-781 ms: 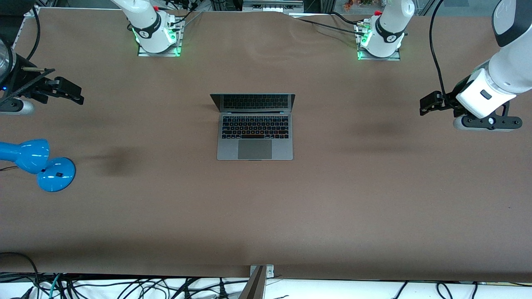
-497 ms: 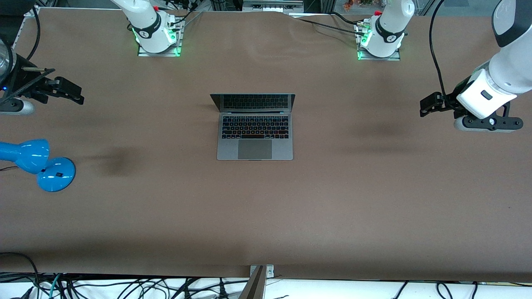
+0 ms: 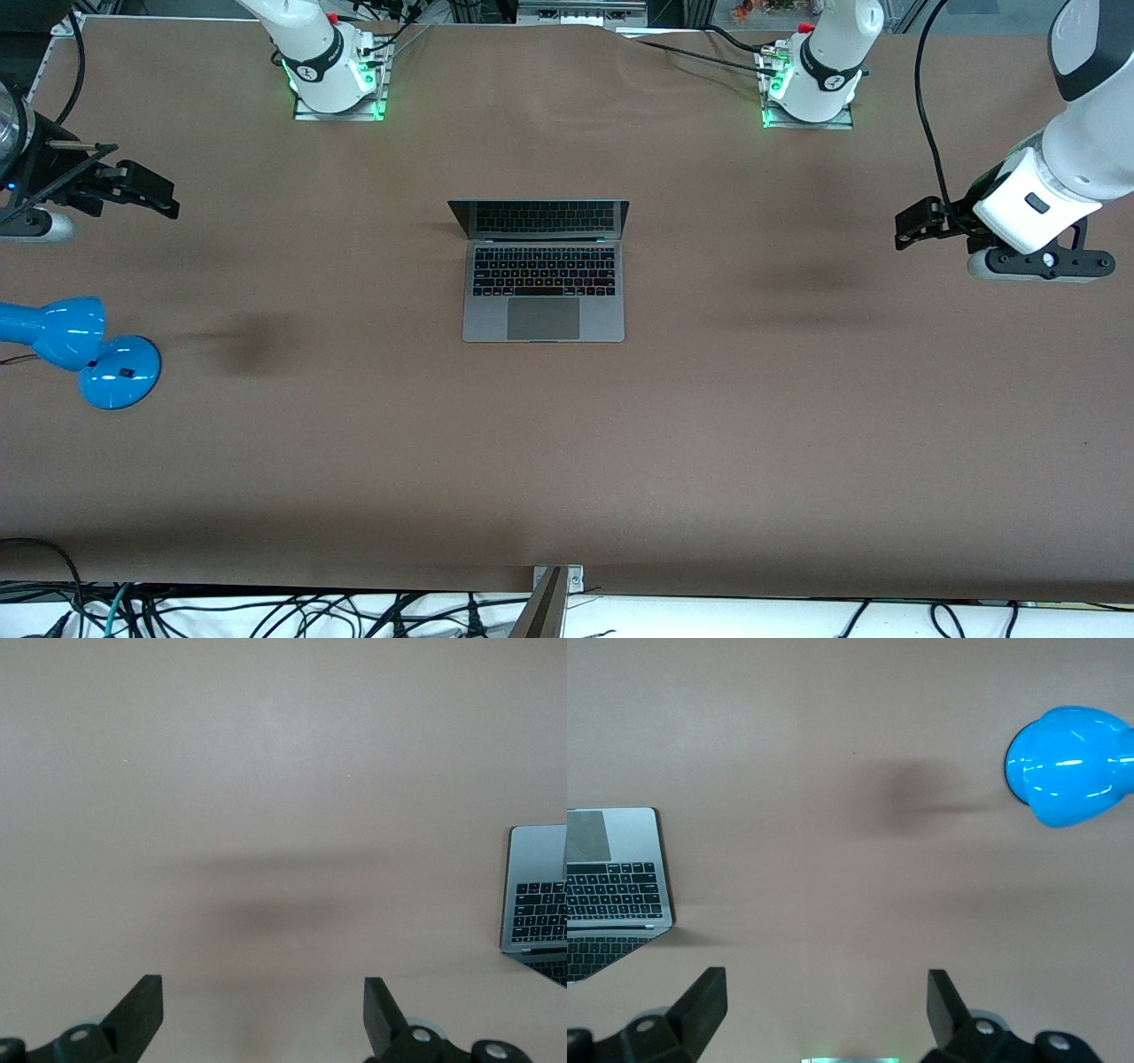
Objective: Close laptop with both arms from behind
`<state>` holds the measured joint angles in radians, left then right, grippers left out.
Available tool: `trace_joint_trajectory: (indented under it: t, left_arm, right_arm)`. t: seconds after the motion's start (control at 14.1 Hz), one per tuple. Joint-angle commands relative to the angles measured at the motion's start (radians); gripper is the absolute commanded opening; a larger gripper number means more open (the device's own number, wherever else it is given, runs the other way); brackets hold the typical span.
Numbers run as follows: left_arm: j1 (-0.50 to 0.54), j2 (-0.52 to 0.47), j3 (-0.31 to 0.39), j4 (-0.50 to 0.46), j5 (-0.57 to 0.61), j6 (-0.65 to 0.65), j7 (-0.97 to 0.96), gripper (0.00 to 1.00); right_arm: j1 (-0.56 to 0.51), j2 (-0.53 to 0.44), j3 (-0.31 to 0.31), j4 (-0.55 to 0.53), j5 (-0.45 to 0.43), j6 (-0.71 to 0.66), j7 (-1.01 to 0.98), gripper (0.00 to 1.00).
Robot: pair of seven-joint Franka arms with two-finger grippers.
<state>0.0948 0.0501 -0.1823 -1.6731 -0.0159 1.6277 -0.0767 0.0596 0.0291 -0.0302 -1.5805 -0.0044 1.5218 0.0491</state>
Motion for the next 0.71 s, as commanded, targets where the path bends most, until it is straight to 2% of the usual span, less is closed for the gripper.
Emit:
trace_joint_trajectory:
  t: [0.0,0.64]
  left_arm:
    - [0.005,-0.007,-0.009,-0.004,-0.027,-0.006,0.0,1.0]
    - [0.005,-0.067,-0.028,-0.079,-0.102,-0.008,-0.038,1.0]
  right_arm:
    - [0.006,-0.012,-0.005,0.011,-0.011,-0.016,0.017,1.0]
    - [0.006,-0.006,0.001,0.013,-0.008,-0.009,0.018,1.0]
